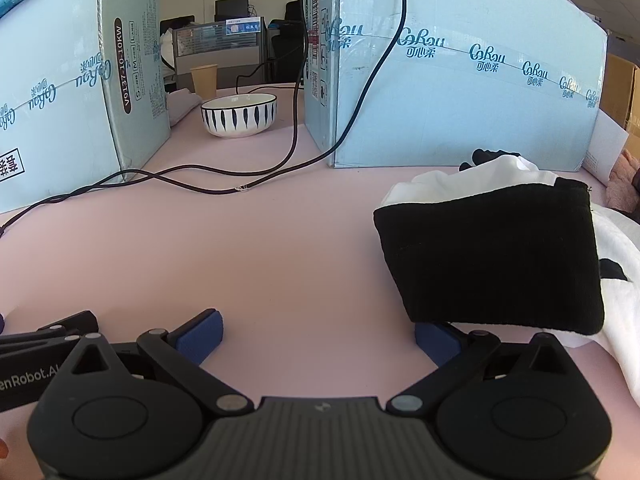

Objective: Fold clothes

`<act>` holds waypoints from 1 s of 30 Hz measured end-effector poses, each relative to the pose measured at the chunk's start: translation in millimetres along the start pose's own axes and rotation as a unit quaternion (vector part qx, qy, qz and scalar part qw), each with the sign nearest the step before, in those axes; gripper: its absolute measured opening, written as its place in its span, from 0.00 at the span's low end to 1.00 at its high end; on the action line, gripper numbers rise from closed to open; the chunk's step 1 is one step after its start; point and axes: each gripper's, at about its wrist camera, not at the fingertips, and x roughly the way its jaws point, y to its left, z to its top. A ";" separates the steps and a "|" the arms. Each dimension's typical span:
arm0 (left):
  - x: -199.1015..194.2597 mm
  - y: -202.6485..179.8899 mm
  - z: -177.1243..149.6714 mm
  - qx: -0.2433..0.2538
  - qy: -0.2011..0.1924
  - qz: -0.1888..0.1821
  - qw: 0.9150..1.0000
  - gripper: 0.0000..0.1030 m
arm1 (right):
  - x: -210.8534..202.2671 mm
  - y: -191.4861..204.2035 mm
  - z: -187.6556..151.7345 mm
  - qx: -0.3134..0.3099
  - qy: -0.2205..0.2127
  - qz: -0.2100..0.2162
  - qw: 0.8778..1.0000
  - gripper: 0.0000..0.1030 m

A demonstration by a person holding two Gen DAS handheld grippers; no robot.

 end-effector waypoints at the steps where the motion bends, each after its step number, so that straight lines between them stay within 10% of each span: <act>1: 0.4 0.2 0.9 -0.003 0.001 0.001 1.000 1.00 | -0.6 0.0 0.1 0.001 -0.001 0.000 1.000 1.00; 20: -73.2 -5.9 22.7 0.045 -0.051 -0.061 0.996 1.00 | -86.7 -40.1 20.3 0.019 -0.084 0.008 0.996 1.00; 30: -88.6 -36.7 33.6 0.083 -0.009 -0.162 0.983 1.00 | -140.3 -161.0 0.7 0.096 -0.111 0.035 0.989 1.00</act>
